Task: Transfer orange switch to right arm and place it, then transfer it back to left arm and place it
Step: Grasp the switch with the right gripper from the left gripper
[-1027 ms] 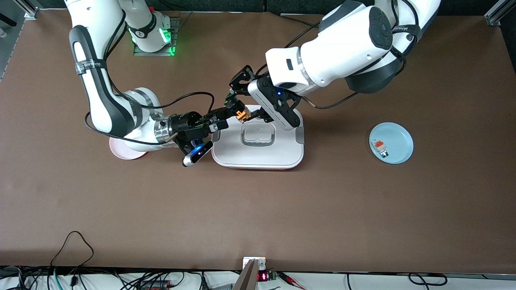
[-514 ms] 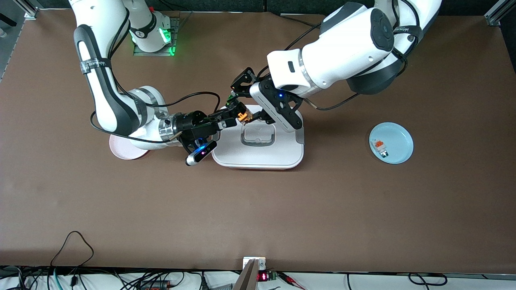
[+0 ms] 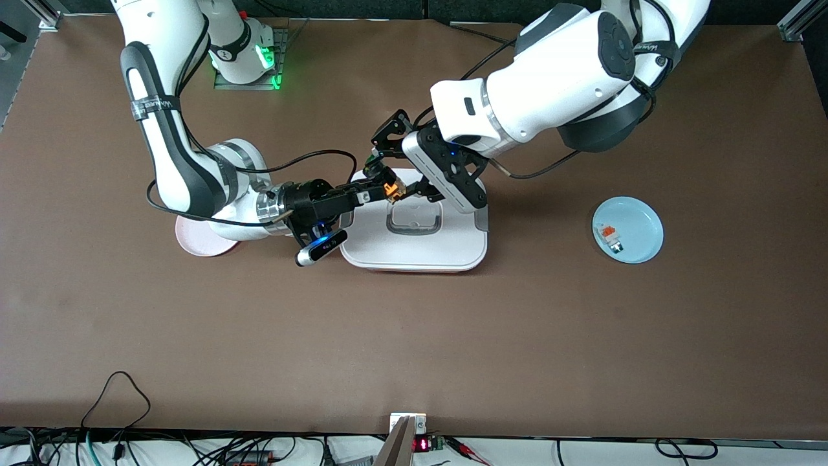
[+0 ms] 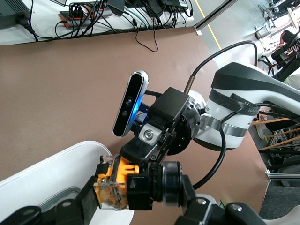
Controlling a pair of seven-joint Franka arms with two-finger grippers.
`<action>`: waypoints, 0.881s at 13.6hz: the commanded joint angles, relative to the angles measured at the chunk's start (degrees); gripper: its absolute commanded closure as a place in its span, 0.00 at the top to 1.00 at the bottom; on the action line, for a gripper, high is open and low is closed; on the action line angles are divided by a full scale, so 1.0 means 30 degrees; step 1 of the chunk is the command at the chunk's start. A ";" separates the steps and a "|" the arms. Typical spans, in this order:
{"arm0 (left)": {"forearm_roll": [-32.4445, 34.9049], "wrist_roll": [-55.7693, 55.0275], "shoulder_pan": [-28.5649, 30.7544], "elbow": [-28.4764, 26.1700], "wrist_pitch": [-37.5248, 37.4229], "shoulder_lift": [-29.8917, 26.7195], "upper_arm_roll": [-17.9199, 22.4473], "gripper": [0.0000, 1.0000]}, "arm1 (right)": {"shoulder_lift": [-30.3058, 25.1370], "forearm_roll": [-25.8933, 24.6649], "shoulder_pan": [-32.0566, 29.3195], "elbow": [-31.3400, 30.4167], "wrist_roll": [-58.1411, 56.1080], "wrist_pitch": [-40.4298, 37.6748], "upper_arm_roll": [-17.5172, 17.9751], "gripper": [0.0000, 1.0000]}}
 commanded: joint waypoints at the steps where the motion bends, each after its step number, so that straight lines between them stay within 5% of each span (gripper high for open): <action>1: -0.0071 -0.0635 -0.0120 0.0113 -0.0099 -0.0043 0.0067 0.15 | 0.0018 0.0505 0.0223 -0.0024 -0.2076 0.0089 -0.0155 0.28; 6: -0.0071 -0.0605 -0.0091 0.0113 -0.0128 -0.0043 0.0067 0.16 | 0.0018 0.0417 0.0165 -0.0024 -0.2929 0.0031 -0.0156 0.21; 7: -0.0042 -0.0576 -0.0090 0.0113 -0.0128 -0.0043 0.0067 0.26 | 0.0018 0.0417 0.0165 0.0005 -0.2929 0.0002 -0.0156 0.21; 8: -0.0013 -0.0518 -0.0032 0.0113 -0.0128 -0.0043 0.0067 0.46 | 0.0018 0.0417 0.0165 0.0006 -0.2929 0.0001 -0.0156 0.21; 9: -0.0012 -0.0430 -0.0003 0.0113 -0.0128 -0.0043 0.0096 0.99 | 0.0018 0.0417 0.0165 0.0006 -0.2929 0.0001 -0.0156 0.21; 12: -0.0012 -0.0459 0.0056 0.0113 -0.0128 -0.0072 0.0096 1.00 | 0.0018 0.0417 0.0165 0.0006 -0.2929 -0.0028 -0.0185 0.21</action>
